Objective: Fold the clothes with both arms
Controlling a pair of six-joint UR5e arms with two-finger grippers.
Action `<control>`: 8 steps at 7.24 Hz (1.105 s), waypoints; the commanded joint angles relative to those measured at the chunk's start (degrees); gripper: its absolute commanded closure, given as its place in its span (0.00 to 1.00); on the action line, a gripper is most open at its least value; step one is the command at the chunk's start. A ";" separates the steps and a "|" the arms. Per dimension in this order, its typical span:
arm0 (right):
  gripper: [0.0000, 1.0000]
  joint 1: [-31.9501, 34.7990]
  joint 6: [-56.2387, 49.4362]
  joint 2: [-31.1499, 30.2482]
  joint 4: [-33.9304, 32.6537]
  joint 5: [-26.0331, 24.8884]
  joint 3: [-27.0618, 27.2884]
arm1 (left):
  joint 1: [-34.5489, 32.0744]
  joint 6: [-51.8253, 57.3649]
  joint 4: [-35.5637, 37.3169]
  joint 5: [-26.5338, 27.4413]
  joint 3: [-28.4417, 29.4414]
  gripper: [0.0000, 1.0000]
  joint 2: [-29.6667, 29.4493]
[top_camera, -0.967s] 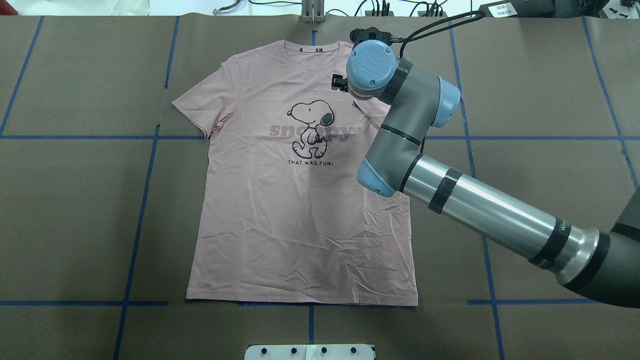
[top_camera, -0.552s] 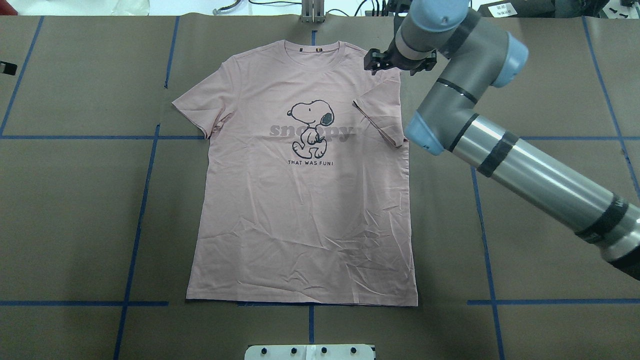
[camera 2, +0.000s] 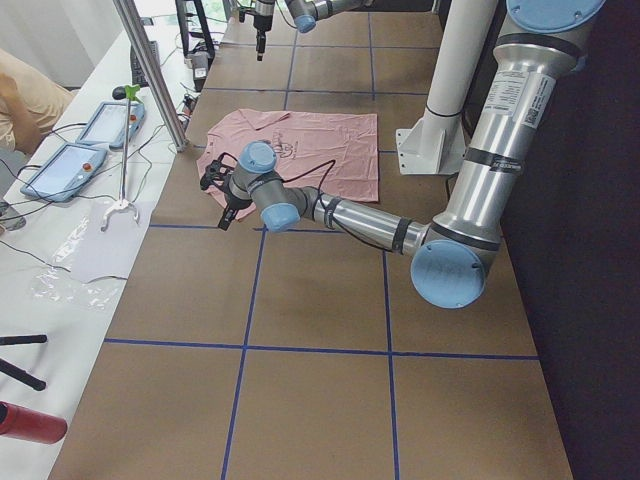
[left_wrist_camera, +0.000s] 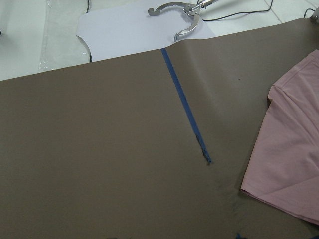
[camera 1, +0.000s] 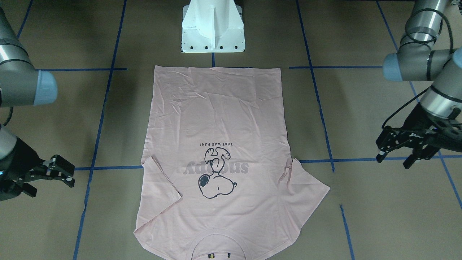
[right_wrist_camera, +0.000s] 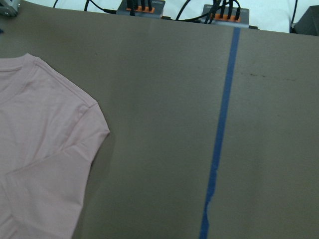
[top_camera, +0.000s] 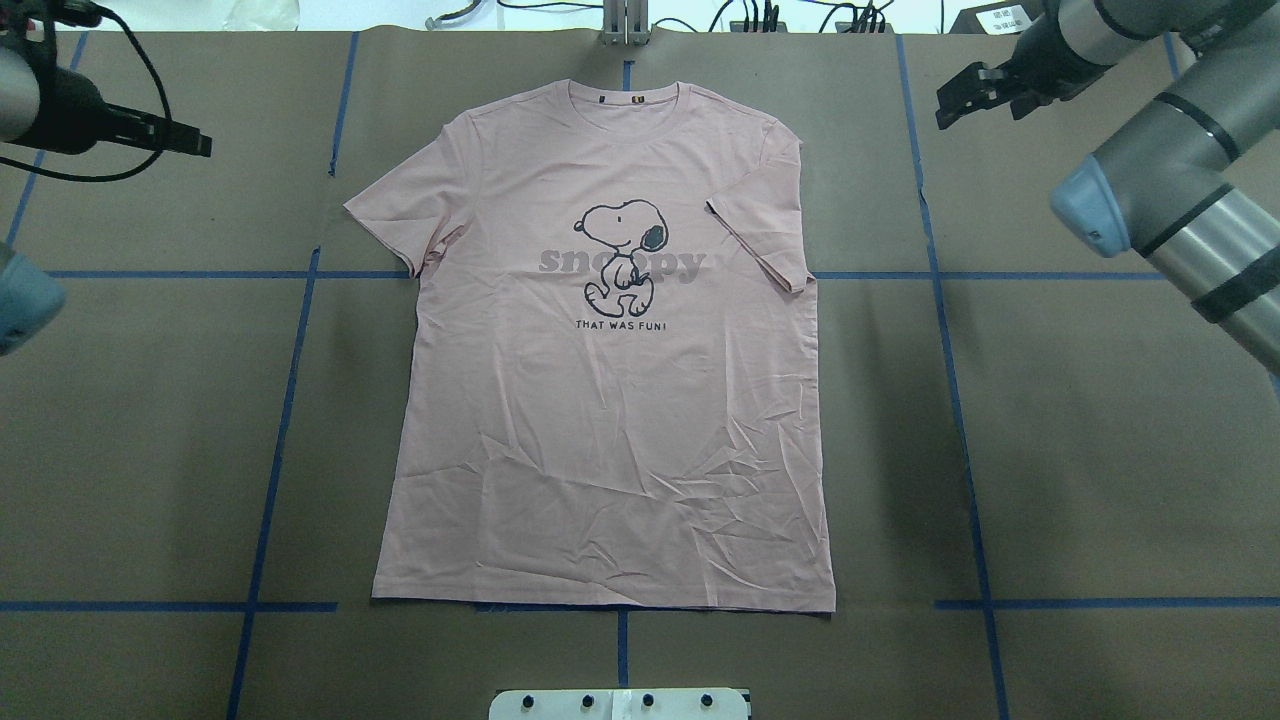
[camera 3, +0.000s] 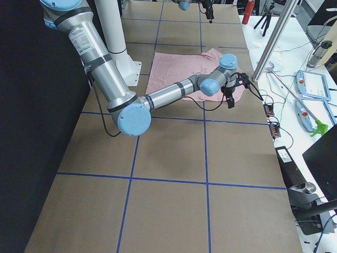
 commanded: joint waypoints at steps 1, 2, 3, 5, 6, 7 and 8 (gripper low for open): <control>0.00 0.90 -1.71 -1.96 0.13 0.11 1.06 | 6.32 -5.74 -0.59 8.07 8.54 0.22 -7.27; 0.00 0.90 -1.54 -2.05 0.21 -0.06 1.06 | 7.90 -5.83 -4.34 8.88 11.80 0.22 -8.08; 0.00 0.90 -1.53 -2.13 0.21 -0.15 0.98 | 8.44 -8.09 -8.47 9.76 15.75 0.24 -8.87; 0.00 0.81 -1.45 -2.05 0.21 -0.24 0.89 | 11.25 -12.15 -10.35 12.21 17.02 0.33 -8.88; 0.00 0.90 -1.45 -2.14 0.21 -0.24 0.89 | 11.43 -12.33 -10.27 12.31 17.10 0.37 -8.88; 0.00 0.81 -1.36 -2.22 0.21 -0.24 0.89 | 11.69 -13.38 -10.09 13.10 17.10 0.39 -8.97; 0.00 0.90 -1.45 -2.48 0.21 -0.15 0.97 | 11.87 -13.48 -10.09 13.19 18.23 0.39 -9.93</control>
